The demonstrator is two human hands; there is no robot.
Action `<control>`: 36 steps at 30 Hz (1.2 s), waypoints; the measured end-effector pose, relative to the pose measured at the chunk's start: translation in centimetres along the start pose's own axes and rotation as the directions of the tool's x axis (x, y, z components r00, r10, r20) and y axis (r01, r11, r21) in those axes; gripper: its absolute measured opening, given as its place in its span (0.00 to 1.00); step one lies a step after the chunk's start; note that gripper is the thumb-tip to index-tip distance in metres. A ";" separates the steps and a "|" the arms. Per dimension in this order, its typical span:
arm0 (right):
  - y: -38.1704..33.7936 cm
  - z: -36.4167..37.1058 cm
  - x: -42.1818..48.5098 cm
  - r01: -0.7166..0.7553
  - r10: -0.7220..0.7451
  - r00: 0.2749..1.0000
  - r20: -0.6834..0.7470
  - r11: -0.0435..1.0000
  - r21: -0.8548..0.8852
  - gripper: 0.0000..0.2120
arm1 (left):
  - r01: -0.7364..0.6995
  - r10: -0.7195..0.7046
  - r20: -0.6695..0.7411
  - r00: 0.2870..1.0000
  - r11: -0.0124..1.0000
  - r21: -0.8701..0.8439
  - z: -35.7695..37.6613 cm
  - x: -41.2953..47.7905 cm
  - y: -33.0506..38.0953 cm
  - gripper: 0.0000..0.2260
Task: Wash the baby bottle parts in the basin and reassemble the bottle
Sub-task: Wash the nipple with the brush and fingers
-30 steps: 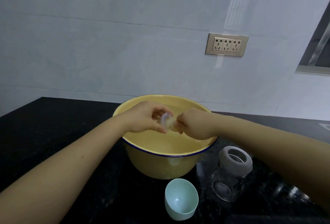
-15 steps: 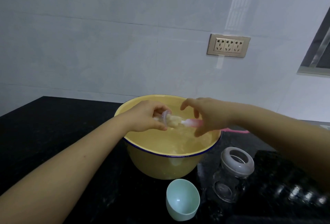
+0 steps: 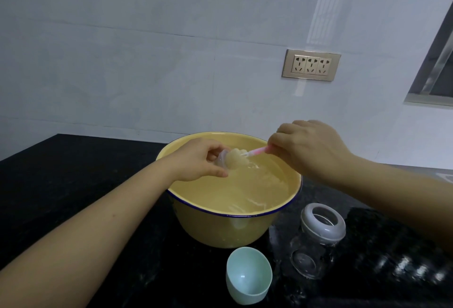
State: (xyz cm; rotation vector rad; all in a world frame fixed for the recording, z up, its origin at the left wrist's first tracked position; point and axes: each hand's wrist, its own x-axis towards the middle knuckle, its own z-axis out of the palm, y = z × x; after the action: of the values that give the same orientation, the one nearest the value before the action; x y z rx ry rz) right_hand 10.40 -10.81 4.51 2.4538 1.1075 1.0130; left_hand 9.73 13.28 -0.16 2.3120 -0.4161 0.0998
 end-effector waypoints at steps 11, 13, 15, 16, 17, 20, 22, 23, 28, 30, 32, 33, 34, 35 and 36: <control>-0.3 -1.3 1.0 -0.417 0.188 0.799 0.571 0.858 0.301 0.17 | -0.030 0.031 0.021 0.999 0.998 -0.059 0.0 -0.2 0.2 0.18; 0.0 -1.3 0.8 -0.372 0.148 0.834 0.532 0.862 0.344 0.12 | -0.031 0.032 0.035 0.999 0.998 -0.048 0.0 -0.3 0.2 0.18; 0.3 -1.5 0.7 -0.369 0.144 0.853 0.502 0.846 0.384 0.11 | -0.034 0.035 0.026 0.999 0.998 -0.053 0.0 -0.2 0.2 0.18; 0.3 -1.6 0.7 -0.364 0.145 0.857 0.495 0.850 0.380 0.12 | -0.034 0.035 0.019 0.999 0.998 -0.053 0.0 -0.2 0.2 0.18; 0.2 -1.7 0.8 -0.347 0.145 0.859 0.492 0.870 0.351 0.12 | -0.030 0.031 0.016 0.999 0.998 -0.049 0.0 -0.1 0.2 0.18; 0.1 -1.7 1.0 -0.329 0.161 0.855 0.494 0.904 0.274 0.15 | -0.038 0.038 -0.002 0.999 0.999 -0.035 0.0 -0.2 0.1 0.18; 0.0 -1.4 1.2 -0.388 0.185 0.835 0.518 0.866 0.316 0.17 | -0.050 0.049 -0.026 0.998 0.998 -0.037 0.0 -0.2 0.1 0.18; 0.0 -1.3 1.2 -0.428 0.198 0.817 0.542 0.838 0.339 0.18 | -0.056 0.055 -0.033 0.998 0.998 -0.034 0.0 -0.2 0.1 0.18; -0.5 -1.6 1.8 -0.654 0.261 0.670 0.695 0.652 0.385 0.22 | -0.079 0.079 -0.048 0.996 0.997 0.001 0.1 -0.3 0.4 0.20; -0.6 -1.8 1.9 -0.720 0.251 0.589 0.768 0.594 0.358 0.22 | -0.093 0.095 -0.039 0.995 0.994 0.058 0.2 -0.3 0.4 0.20; -0.7 -1.9 1.9 -0.753 0.239 0.536 0.809 0.569 0.331 0.23 | -0.110 0.115 -0.024 0.993 0.979 0.173 0.3 -0.3 0.4 0.18; -0.9 -2.0 2.0 -0.756 0.231 0.526 0.819 0.568 0.325 0.24 | -0.111 0.118 -0.019 0.993 0.966 0.235 0.4 -0.2 0.3 0.17; -1.1 -2.1 2.1 -0.744 0.220 0.528 0.821 0.585 0.322 0.24 | -0.106 0.115 -0.015 0.993 0.948 0.300 0.4 -0.2 0.2 0.15; -1.2 -2.2 2.2 -0.718 0.208 0.540 0.816 0.619 0.317 0.25 | -0.095 0.107 -0.015 0.994 0.928 0.360 0.4 -0.2 0.1 0.12; -1.3 -2.2 2.3 -0.681 0.200 0.561 0.803 0.662 0.312 0.25 | -0.071 0.086 -0.017 0.996 0.905 0.419 0.3 -0.2 0.0 0.08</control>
State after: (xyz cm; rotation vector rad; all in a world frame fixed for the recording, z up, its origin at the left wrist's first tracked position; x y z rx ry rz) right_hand 9.21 -8.35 6.54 3.2821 0.4983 -0.4074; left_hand 9.52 13.12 -0.43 2.7106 -0.5100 0.2952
